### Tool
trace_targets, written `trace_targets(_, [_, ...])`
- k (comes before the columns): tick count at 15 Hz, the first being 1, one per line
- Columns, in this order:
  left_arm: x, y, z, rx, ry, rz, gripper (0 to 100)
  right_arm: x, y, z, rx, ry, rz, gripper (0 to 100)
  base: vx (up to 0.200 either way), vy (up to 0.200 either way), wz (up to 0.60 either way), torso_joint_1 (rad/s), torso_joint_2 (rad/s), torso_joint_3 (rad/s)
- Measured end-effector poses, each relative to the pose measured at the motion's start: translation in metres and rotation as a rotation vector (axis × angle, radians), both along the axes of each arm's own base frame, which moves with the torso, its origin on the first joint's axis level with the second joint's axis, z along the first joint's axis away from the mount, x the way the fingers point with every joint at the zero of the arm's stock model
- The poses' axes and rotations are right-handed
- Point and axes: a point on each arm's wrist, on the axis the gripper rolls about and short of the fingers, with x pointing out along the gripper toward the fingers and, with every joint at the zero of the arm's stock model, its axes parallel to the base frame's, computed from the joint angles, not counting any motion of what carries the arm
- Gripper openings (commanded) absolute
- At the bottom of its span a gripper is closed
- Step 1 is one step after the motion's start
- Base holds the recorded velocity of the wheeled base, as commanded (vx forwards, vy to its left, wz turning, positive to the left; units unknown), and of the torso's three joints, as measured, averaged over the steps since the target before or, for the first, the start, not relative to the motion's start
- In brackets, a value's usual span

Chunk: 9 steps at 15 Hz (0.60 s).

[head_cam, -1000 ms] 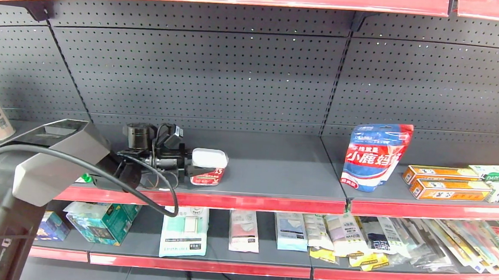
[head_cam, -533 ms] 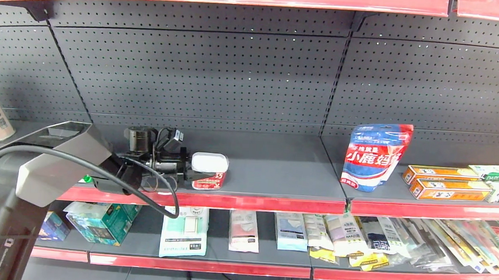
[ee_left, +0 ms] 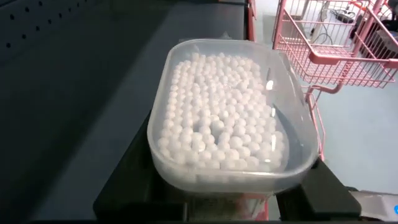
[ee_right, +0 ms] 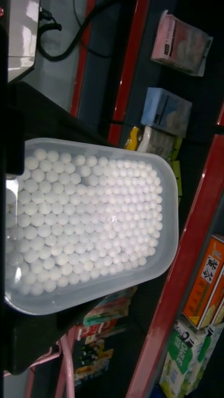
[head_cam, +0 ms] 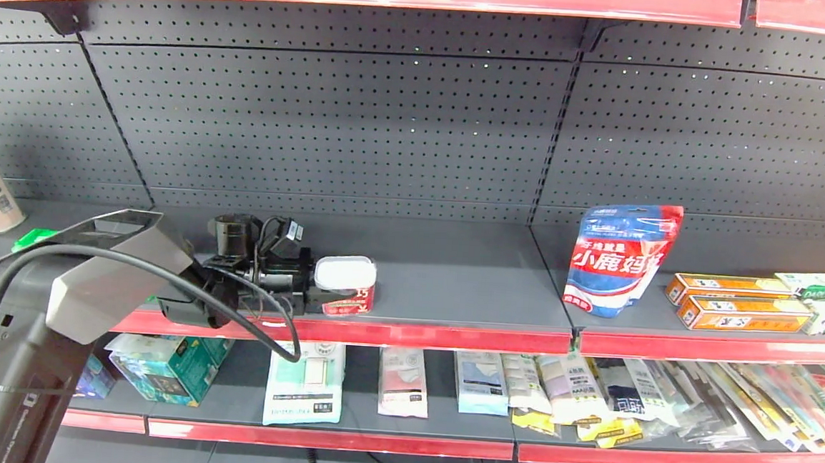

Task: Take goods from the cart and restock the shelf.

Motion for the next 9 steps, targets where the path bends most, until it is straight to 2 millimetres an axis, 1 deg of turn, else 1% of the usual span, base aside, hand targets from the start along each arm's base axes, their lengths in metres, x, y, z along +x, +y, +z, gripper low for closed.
trace_targets(3, [0.003, 0.001, -0.008, -0.01, 0.053, -0.003, 0, 0.001, 0.0, 0.0, 0.001, 0.008, 0.0, 0, 0.0, 0.0, 0.0, 0.0, 0.0, 0.0])
trace_targets(9, [0.012, 0.001, 0.0, -0.032, 0.069, -0.029, 0, 0.002, 0.0, 0.0, 0.002, 0.019, 0.0, 0, 0.0, 0.0, 0.0, 0.0, 0.0, 0.0])
